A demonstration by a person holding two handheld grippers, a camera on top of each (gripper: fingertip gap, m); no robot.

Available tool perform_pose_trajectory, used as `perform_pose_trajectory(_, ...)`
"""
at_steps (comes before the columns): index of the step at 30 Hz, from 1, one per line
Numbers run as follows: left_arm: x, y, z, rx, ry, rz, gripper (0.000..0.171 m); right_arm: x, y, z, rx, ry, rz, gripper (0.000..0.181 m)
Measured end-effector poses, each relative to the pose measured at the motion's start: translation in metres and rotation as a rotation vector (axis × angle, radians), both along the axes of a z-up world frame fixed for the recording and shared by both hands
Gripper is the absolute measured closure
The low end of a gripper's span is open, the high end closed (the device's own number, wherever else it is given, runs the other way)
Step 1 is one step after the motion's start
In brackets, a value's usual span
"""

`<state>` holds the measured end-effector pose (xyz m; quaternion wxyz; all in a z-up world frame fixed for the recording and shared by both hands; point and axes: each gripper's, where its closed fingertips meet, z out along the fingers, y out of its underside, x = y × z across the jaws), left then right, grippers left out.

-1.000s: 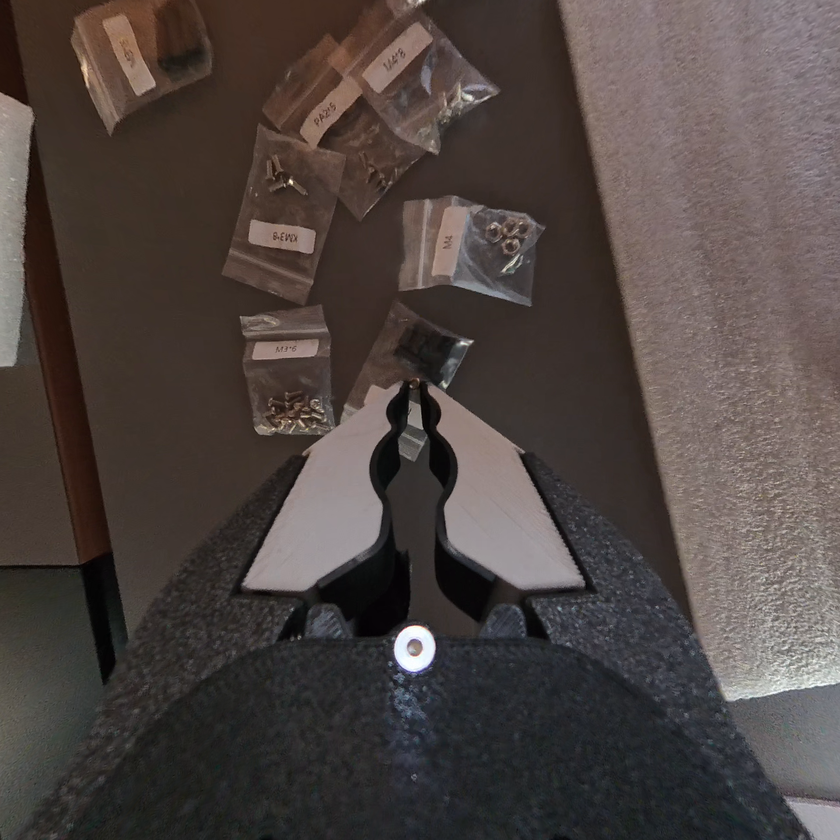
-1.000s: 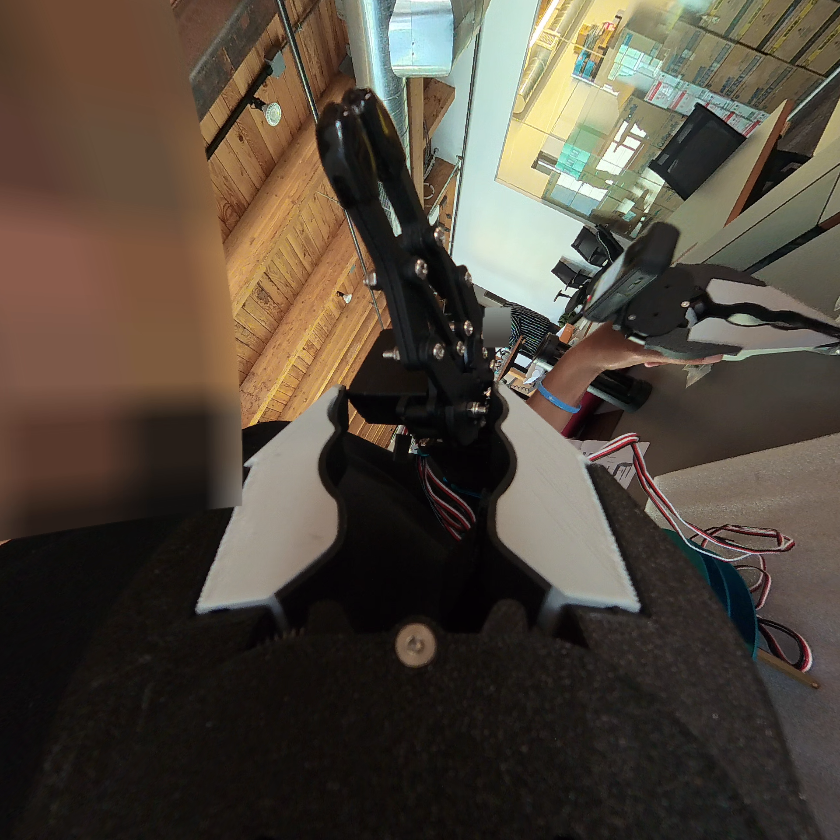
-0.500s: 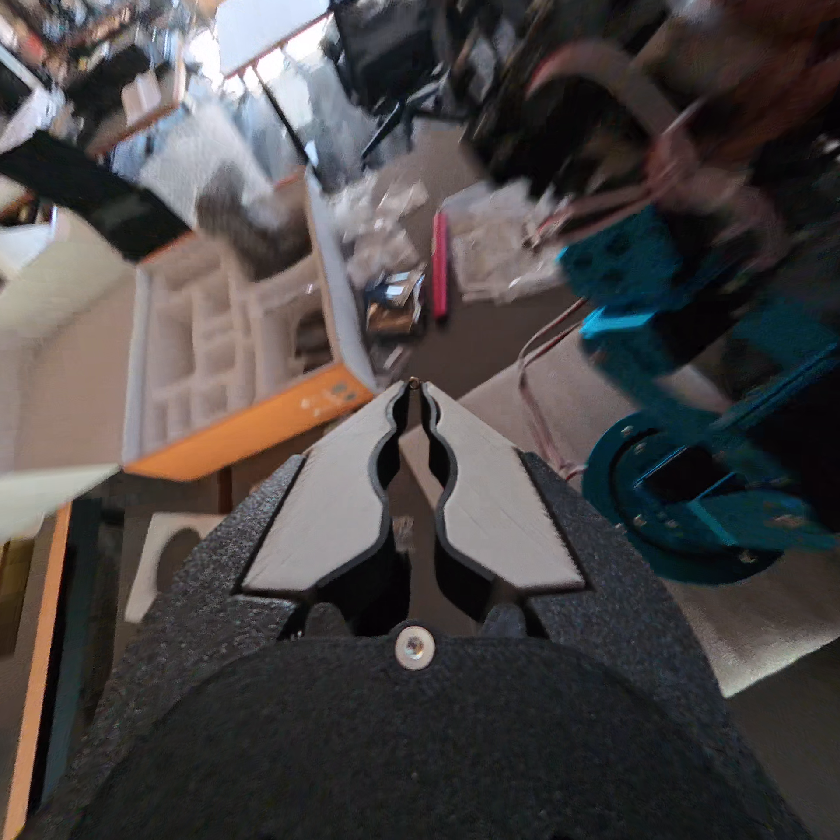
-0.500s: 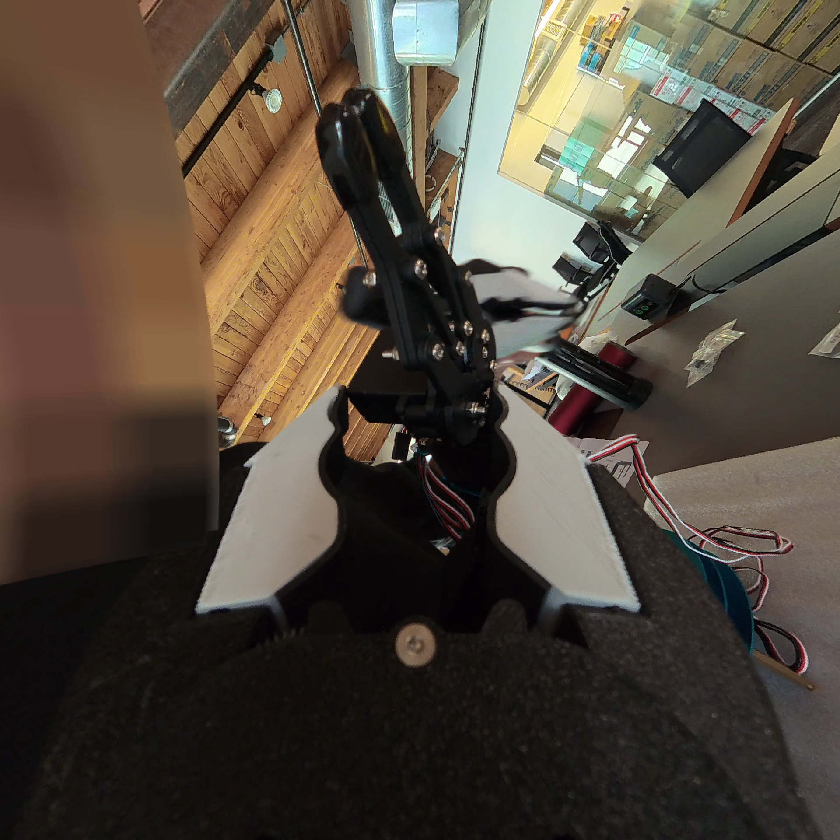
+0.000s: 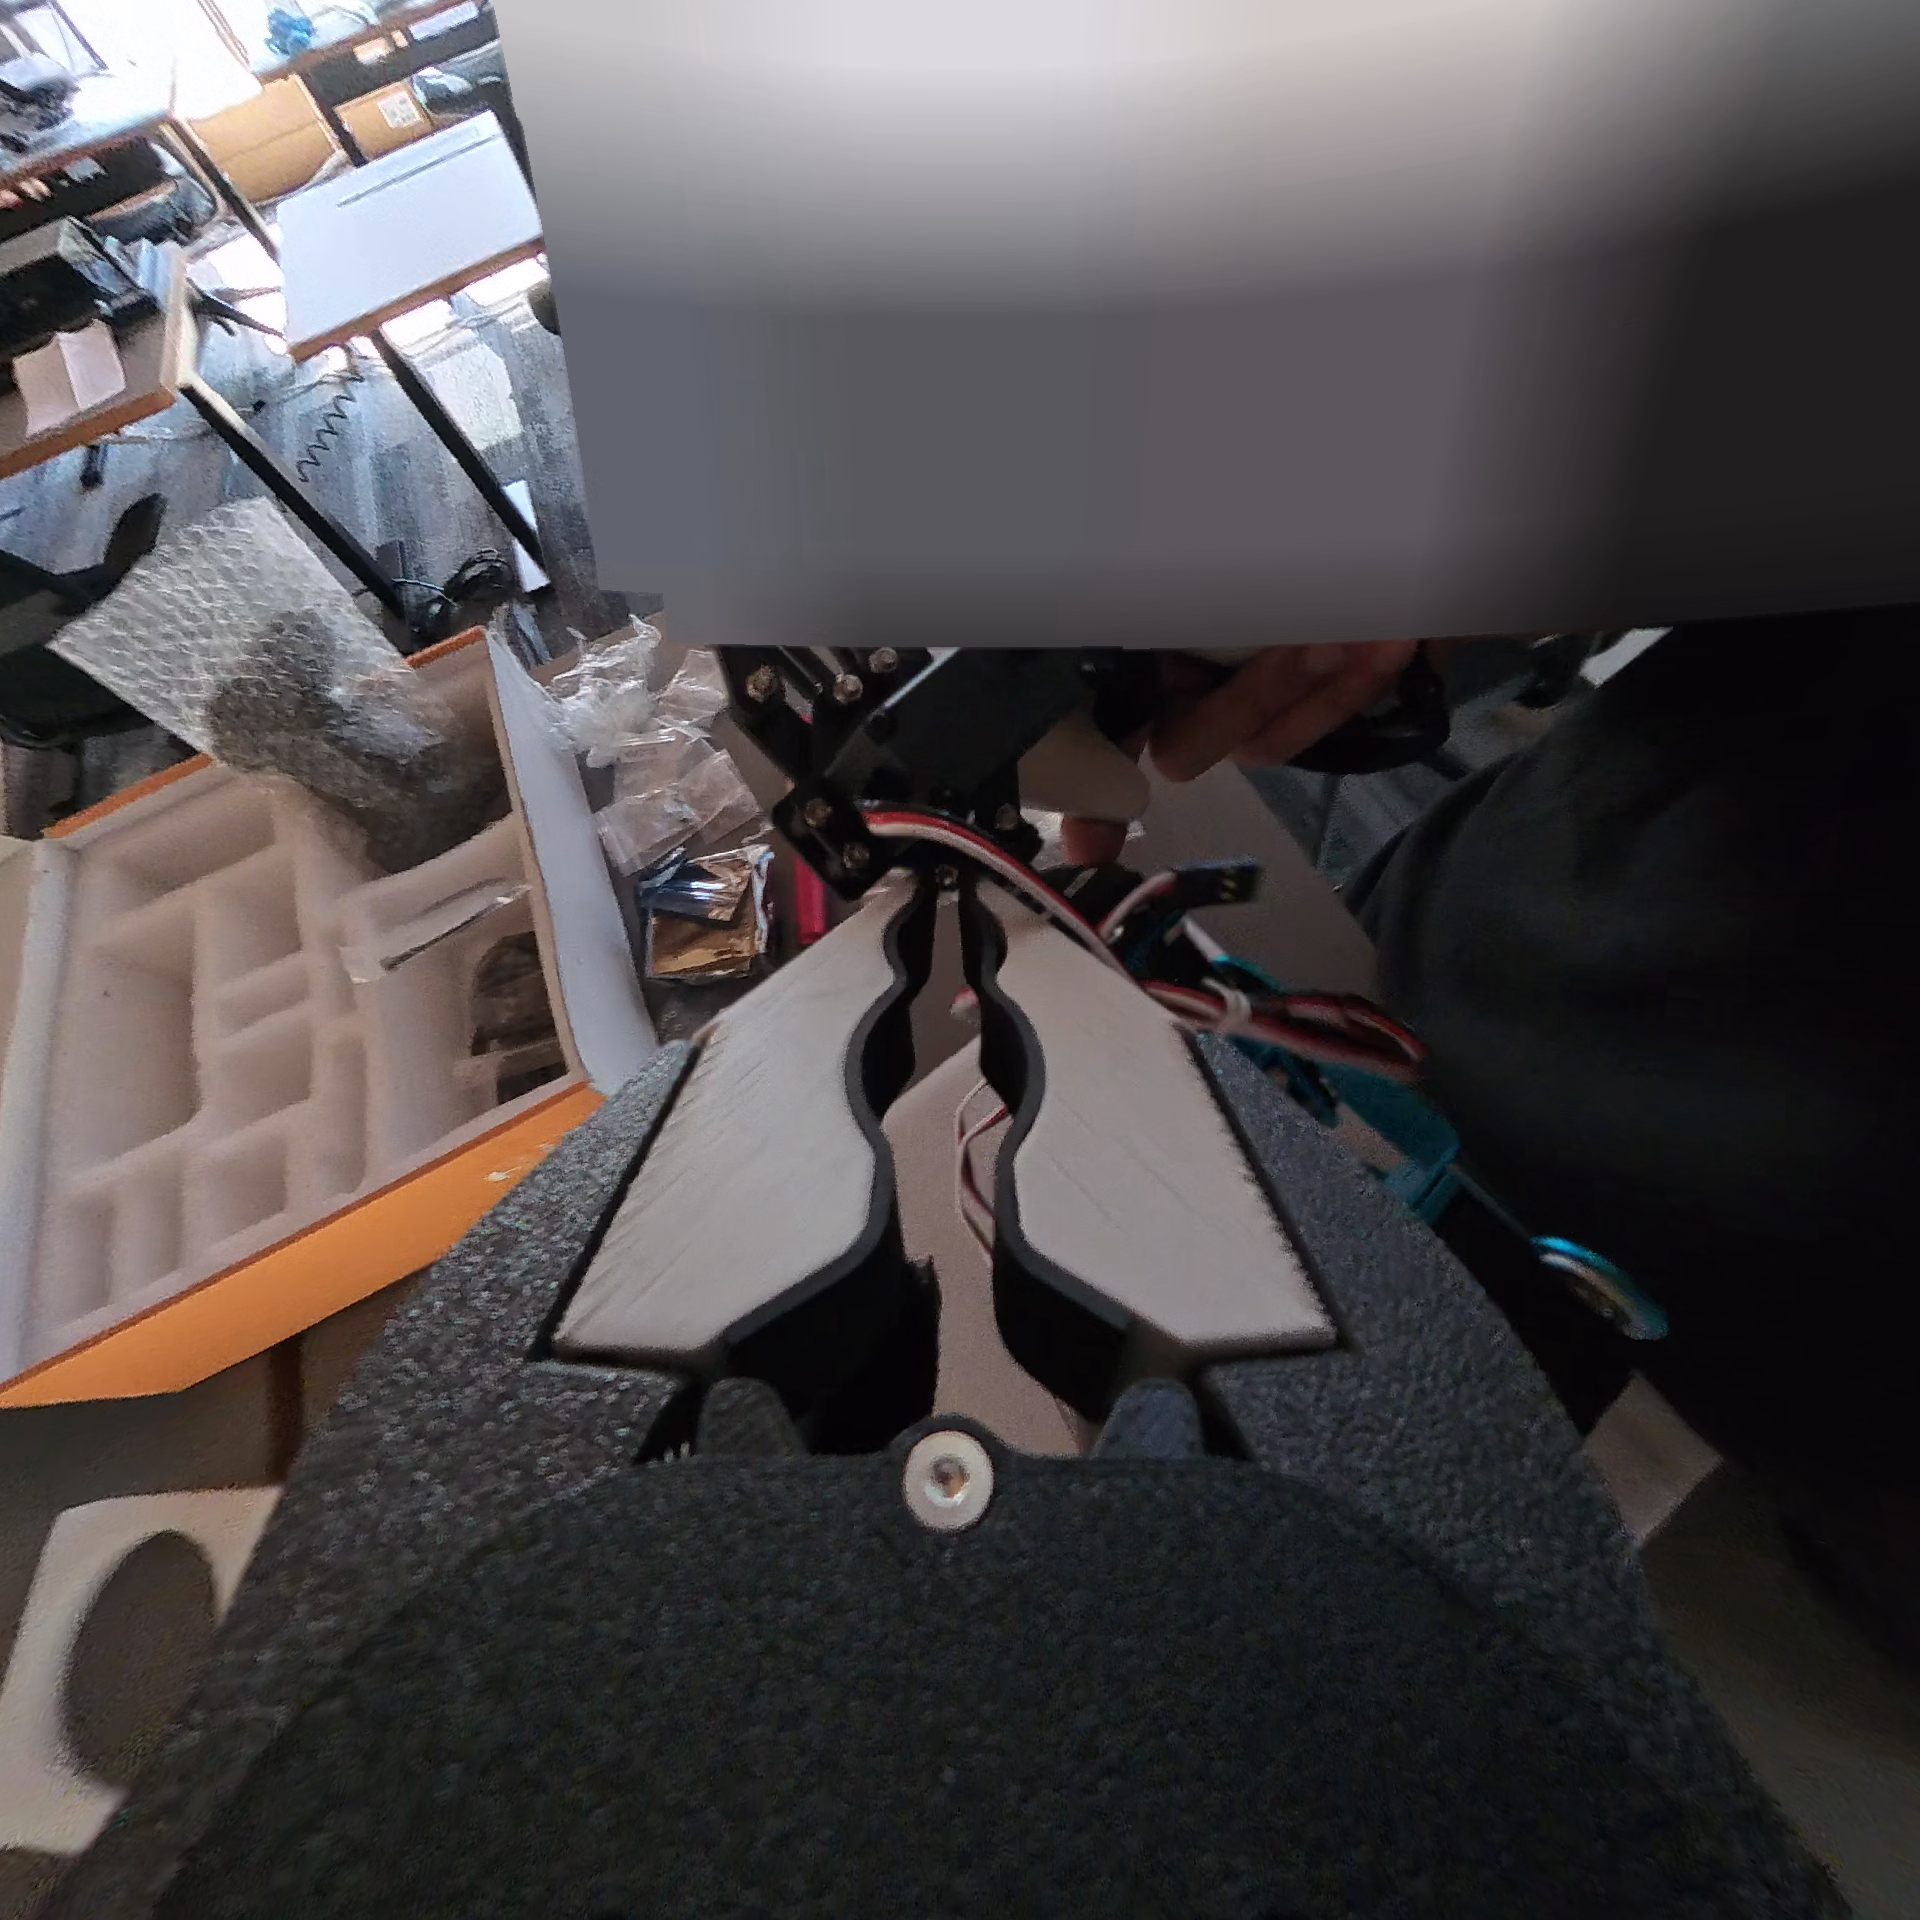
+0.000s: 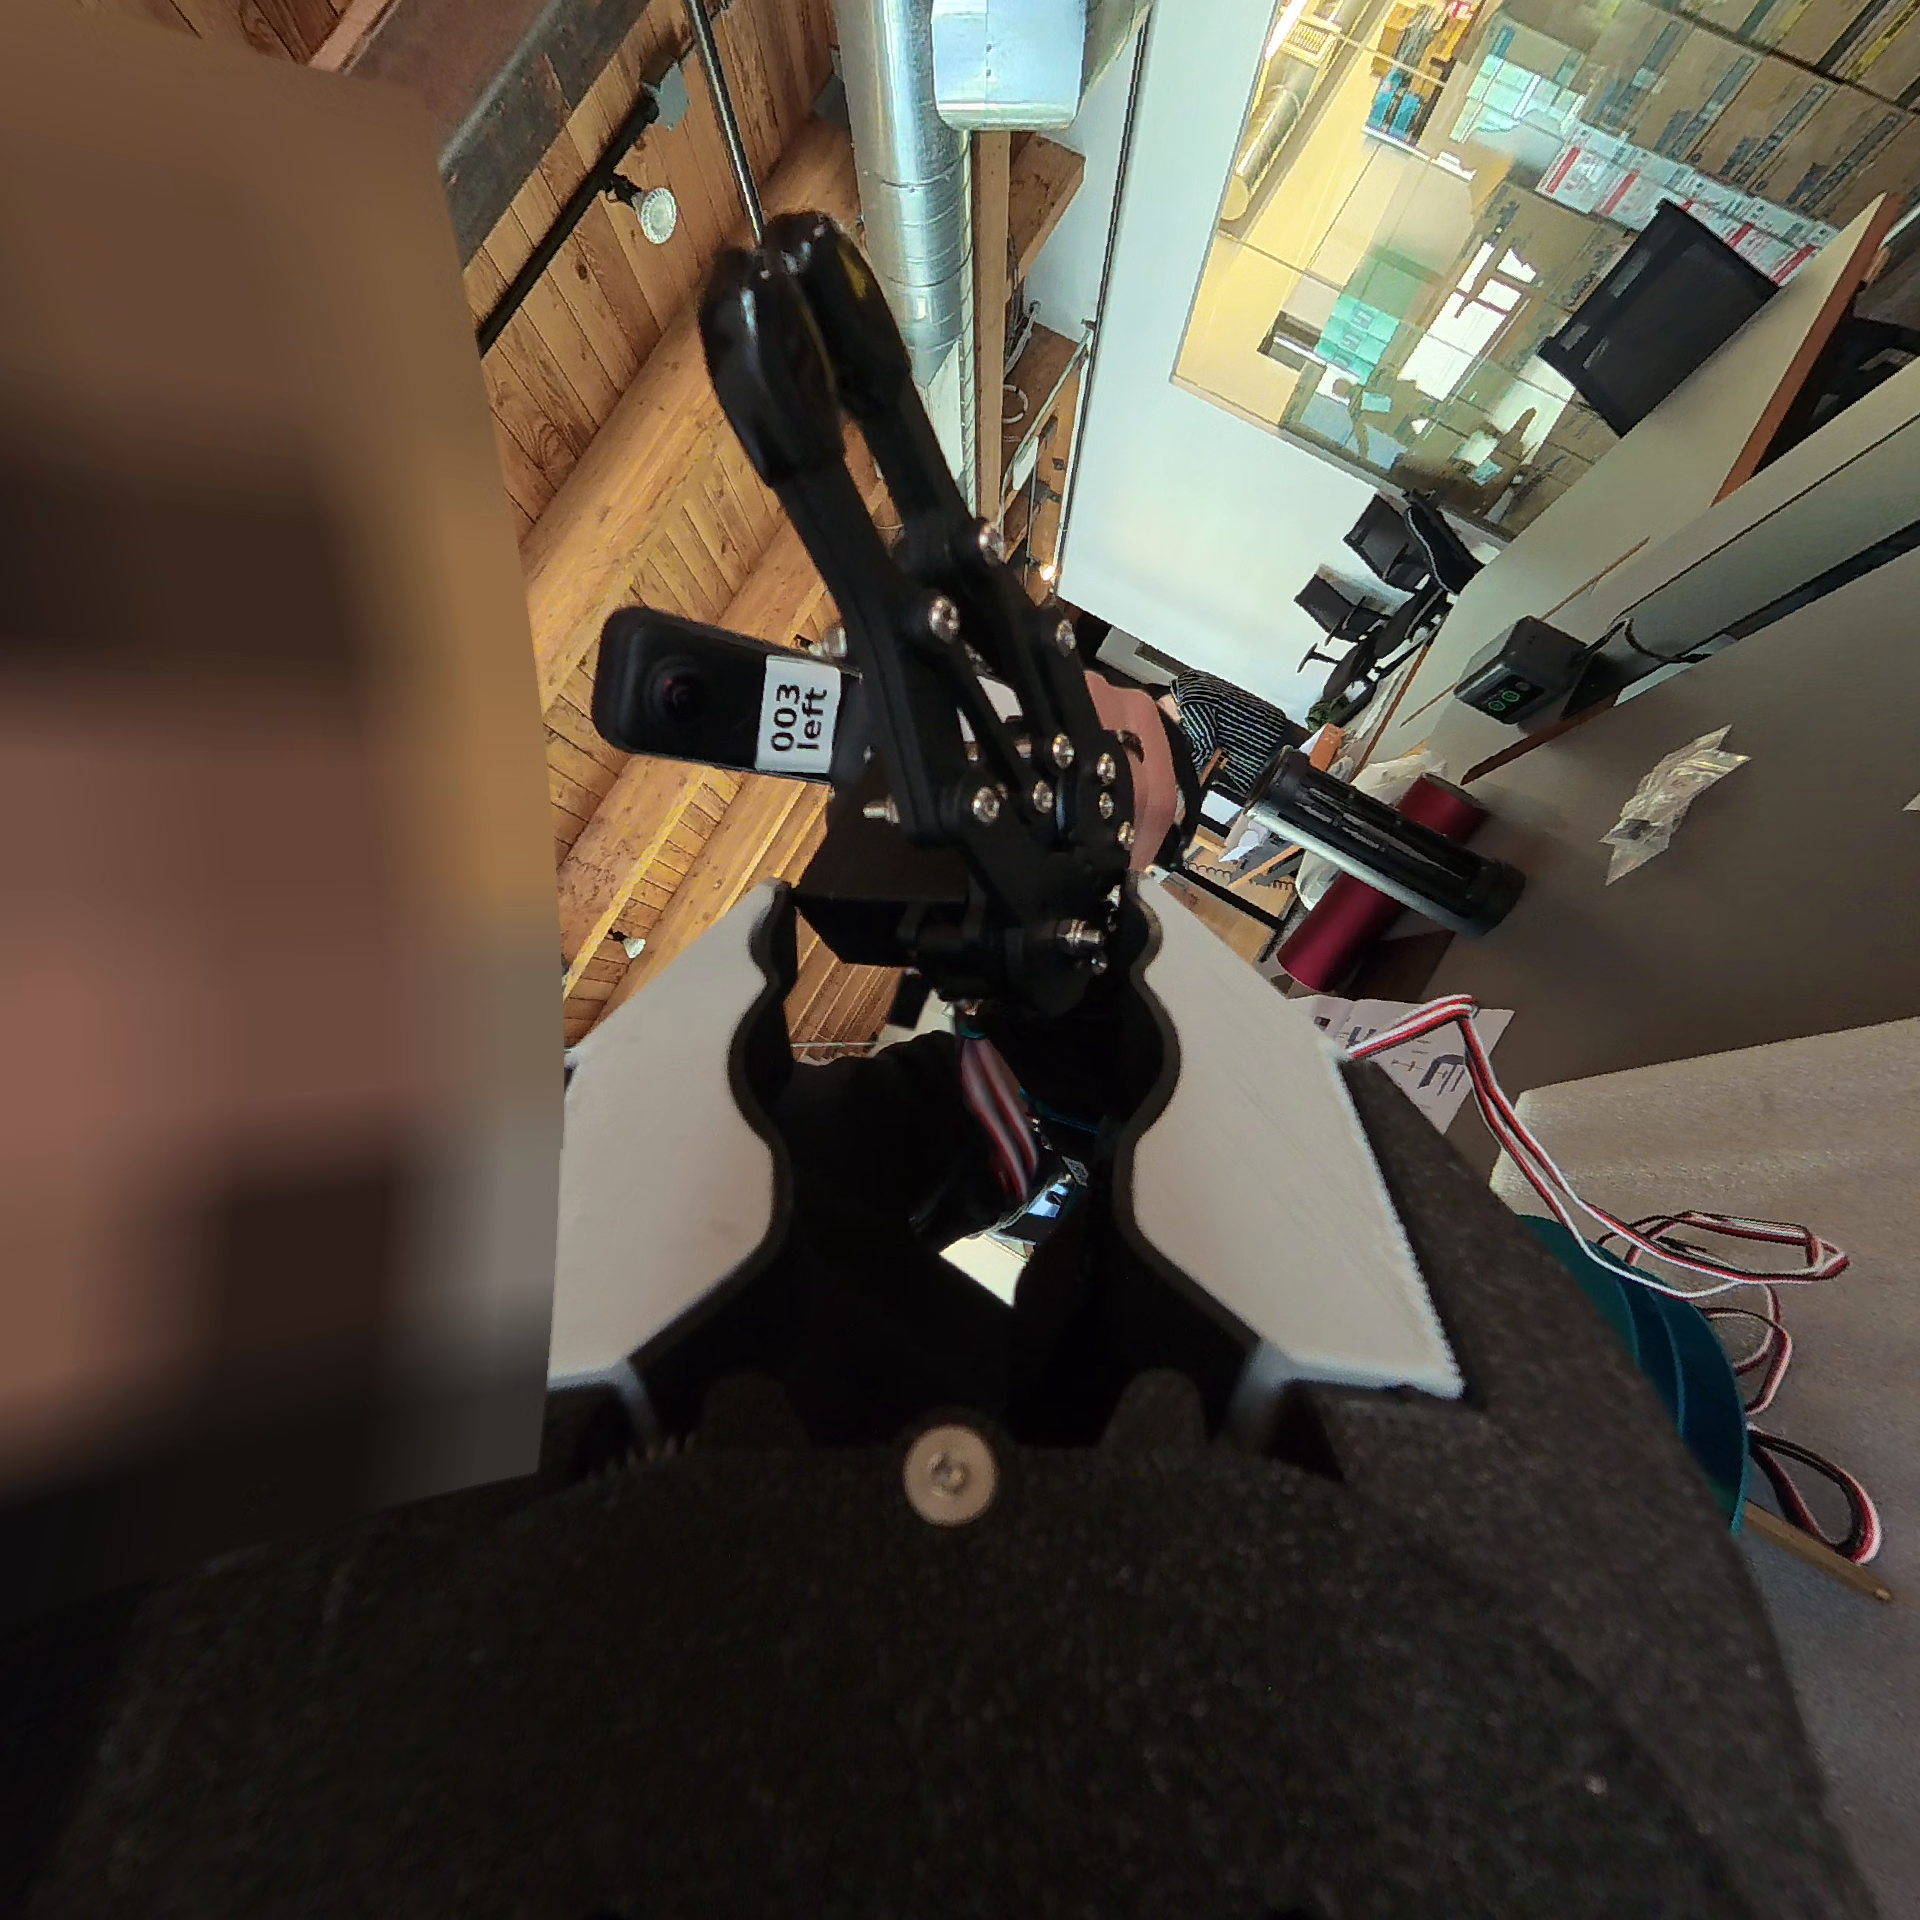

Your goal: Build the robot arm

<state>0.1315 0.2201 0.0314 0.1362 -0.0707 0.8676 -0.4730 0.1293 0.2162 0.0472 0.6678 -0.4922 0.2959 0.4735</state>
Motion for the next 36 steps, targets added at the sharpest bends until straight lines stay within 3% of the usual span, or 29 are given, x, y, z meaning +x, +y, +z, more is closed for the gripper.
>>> perform_pose_trajectory(12, -0.002, -0.014, -0.007, 0.122, 0.03, 0.016, 0.171, -0.003, -0.004, 0.0, -0.004, -0.013, -0.02, 0.117)
perform_pose_trajectory(28, -0.009, -0.021, -0.005, -0.002, 0.155, 0.011, 0.171, -0.003, -0.006, 0.0, 0.011, -0.003, 0.005, 0.12)
perform_pose_trajectory(36, -0.007, -0.01, -0.002, -0.027, 0.17, 0.035, 0.171, -0.001, -0.006, -0.001, 0.004, -0.01, 0.013, 0.116)
